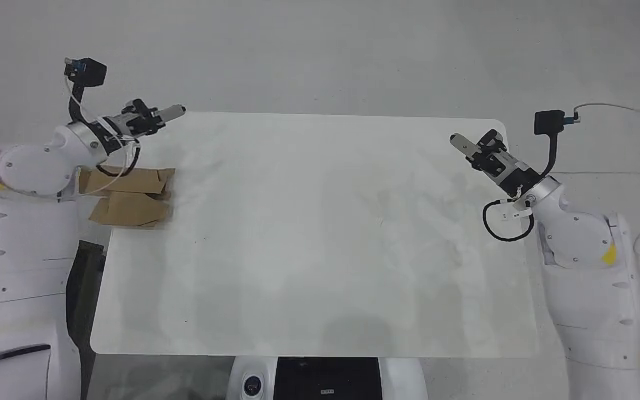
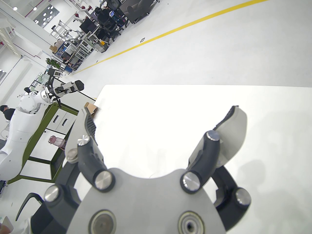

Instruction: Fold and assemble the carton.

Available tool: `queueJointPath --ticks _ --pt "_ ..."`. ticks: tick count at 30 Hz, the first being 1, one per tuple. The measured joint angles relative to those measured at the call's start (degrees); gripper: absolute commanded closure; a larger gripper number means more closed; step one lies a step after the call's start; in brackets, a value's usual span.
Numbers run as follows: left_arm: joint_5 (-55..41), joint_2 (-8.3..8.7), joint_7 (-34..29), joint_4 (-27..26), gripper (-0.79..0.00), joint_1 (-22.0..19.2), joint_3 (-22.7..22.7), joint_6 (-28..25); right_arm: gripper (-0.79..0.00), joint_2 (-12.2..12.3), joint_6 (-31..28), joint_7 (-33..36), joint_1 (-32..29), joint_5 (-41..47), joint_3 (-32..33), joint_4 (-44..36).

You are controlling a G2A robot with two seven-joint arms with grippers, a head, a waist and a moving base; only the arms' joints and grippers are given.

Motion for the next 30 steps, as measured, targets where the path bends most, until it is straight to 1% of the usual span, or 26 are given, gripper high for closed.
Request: queueJointPath --ticks 3,5,11,15,19,21,24,27,30 --pt "-3.0 0.64 -3.1 2.3 -0.785 -1.1 -2.0 -0.5 -0.785 0.0 0.0 0.0 0.0 0.0 0.0 0.0" --pt "-3.9 1.08 -4.7 4.4 -0.785 -2.1 -3.2 0.4 -0.785 0.0 0.0 0.0 0.0 0.0 0.0 0.0" --pt "-4.0 2.20 -6.4 11.3 -0.785 -5.8 -5.0 1.7 -0.785 0.0 0.0 0.0 0.0 0.0 0.0 0.0" --pt "-3.5 2.87 -6.4 16.7 -0.785 -8.5 -5.6 2.1 -0.785 0.0 0.0 0.0 0.0 0.0 0.0 0.0" --pt "-3.1 3.64 -6.3 22.3 -0.785 -11.2 -6.2 0.4 -0.785 0.0 0.0 0.0 0.0 0.0 0.0 0.0" --pt "-2.8 4.03 -5.8 25.1 -0.785 -12.3 -6.4 -1.3 -0.785 0.0 0.0 0.0 0.0 0.0 0.0 0.0" --pt "-0.7 4.57 -4.3 28.6 -0.785 -13.8 -6.2 -1.9 -0.785 0.0 0.0 0.0 0.0 0.0 0.0 0.0" --pt "1.1 5.05 -2.6 32.0 -0.785 -15.1 -5.9 -1.5 -0.785 0.0 0.0 0.0 0.0 0.0 0.0 0.0" --pt "2.4 5.59 -1.2 36.0 -0.785 -16.6 -6.0 0.1 -0.785 0.0 0.0 0.0 0.0 0.0 0.0 0.0"
